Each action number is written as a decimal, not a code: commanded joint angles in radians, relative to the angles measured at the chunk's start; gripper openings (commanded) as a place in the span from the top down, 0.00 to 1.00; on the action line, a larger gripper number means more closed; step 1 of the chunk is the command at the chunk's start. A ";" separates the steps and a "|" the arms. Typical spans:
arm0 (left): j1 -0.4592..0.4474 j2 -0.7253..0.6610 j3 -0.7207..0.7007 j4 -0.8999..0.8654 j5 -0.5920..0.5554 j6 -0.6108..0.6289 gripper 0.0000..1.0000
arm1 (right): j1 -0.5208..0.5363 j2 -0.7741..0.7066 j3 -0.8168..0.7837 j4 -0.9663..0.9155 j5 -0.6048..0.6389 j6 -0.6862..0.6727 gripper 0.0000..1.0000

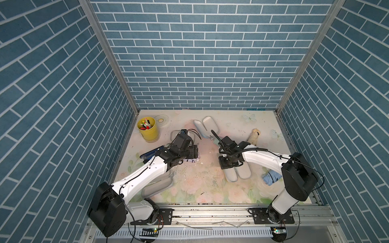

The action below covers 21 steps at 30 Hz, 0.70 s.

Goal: Put umbrellas into zippered umbrella sleeves
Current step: Move the umbrella sleeve at the center of the board, then pick up the umbrella from the center of the board.

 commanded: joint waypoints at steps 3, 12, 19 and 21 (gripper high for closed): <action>0.001 0.055 0.026 -0.026 0.062 -0.035 0.16 | -0.112 -0.108 0.096 -0.121 -0.027 0.080 0.50; -0.093 0.209 0.039 0.101 0.221 -0.070 0.06 | -0.626 -0.007 0.241 -0.198 0.284 -0.007 0.11; -0.111 0.296 0.049 0.195 0.278 -0.100 0.09 | -0.688 0.253 0.375 -0.127 0.293 -0.024 0.09; -0.114 0.324 0.049 0.223 0.298 -0.109 0.11 | -0.688 0.298 0.377 -0.095 0.251 -0.017 0.11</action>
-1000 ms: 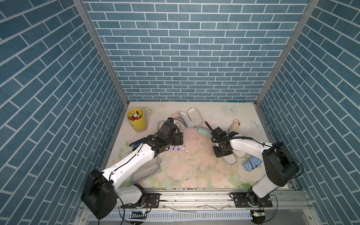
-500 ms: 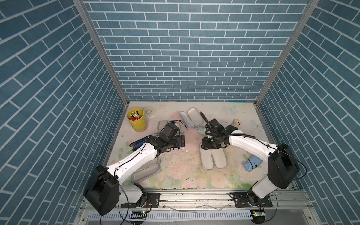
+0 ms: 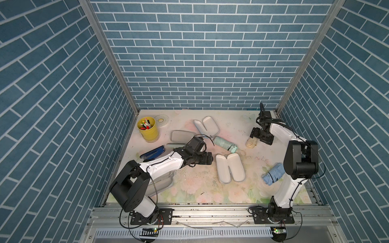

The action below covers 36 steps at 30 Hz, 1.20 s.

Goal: Put umbrellas into zippered umbrella sleeves
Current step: Pick up the umbrella from the center of the board.

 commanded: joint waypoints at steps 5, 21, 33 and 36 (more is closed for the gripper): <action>-0.016 0.090 0.025 0.127 0.082 -0.041 0.16 | 0.008 0.086 0.003 0.052 -0.034 0.001 0.18; -0.020 0.150 0.020 0.195 0.120 -0.074 0.21 | 0.012 0.099 0.059 0.030 -0.001 -0.014 0.16; -0.020 0.198 0.012 0.240 0.154 -0.091 0.42 | 0.036 0.144 0.069 0.015 -0.003 -0.053 0.59; -0.020 0.203 -0.007 0.281 0.174 -0.118 0.47 | 0.070 0.043 0.036 0.000 0.007 -0.101 0.69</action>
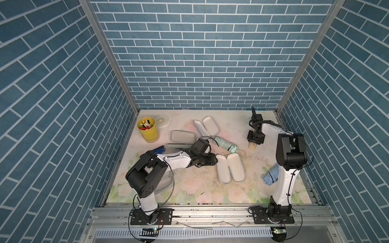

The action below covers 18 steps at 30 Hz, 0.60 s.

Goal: Put umbrellas into zippered umbrella sleeves
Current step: Pick up the umbrella from the center of the board.

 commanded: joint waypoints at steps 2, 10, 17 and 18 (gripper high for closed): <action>-0.006 0.011 -0.025 0.070 0.037 -0.035 0.52 | 0.075 -0.187 -0.045 -0.088 0.036 -0.078 0.71; -0.007 0.004 -0.107 0.191 0.043 -0.122 0.67 | 0.441 -0.569 -0.283 -0.229 -0.278 0.037 0.75; -0.027 0.022 -0.143 0.271 0.044 -0.172 0.72 | 0.676 -0.663 -0.485 -0.144 -0.438 0.302 0.77; -0.030 0.024 -0.142 0.276 0.044 -0.175 0.73 | 0.679 -0.654 -0.499 -0.134 -0.440 0.313 0.78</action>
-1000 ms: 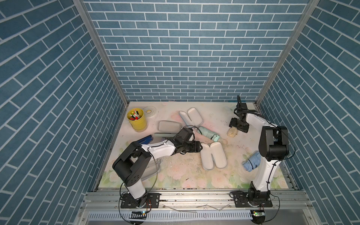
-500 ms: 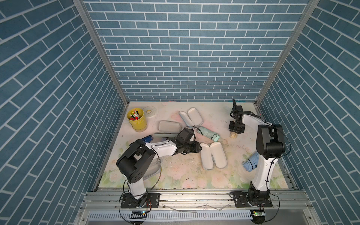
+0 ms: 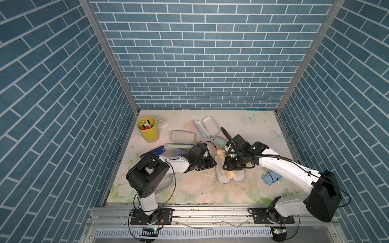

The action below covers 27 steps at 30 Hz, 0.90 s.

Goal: Put umbrellas into zippered umbrella sleeves
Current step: Pick up the umbrella from the center of the board, then place the umbrella in the umbrella sleeve.

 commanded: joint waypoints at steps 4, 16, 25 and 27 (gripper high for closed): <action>-0.021 0.026 -0.022 0.066 0.004 -0.032 0.73 | -0.003 0.078 -0.041 0.033 -0.025 0.113 0.81; -0.021 0.046 -0.026 0.068 0.012 -0.031 0.79 | -0.077 0.221 0.013 0.101 0.028 0.020 0.83; -0.023 0.060 -0.023 0.066 0.025 -0.019 0.89 | -0.069 0.290 0.085 0.071 0.089 -0.087 0.83; -0.023 0.057 -0.022 0.058 0.027 -0.009 0.91 | -0.068 0.314 0.095 0.059 0.099 -0.128 0.84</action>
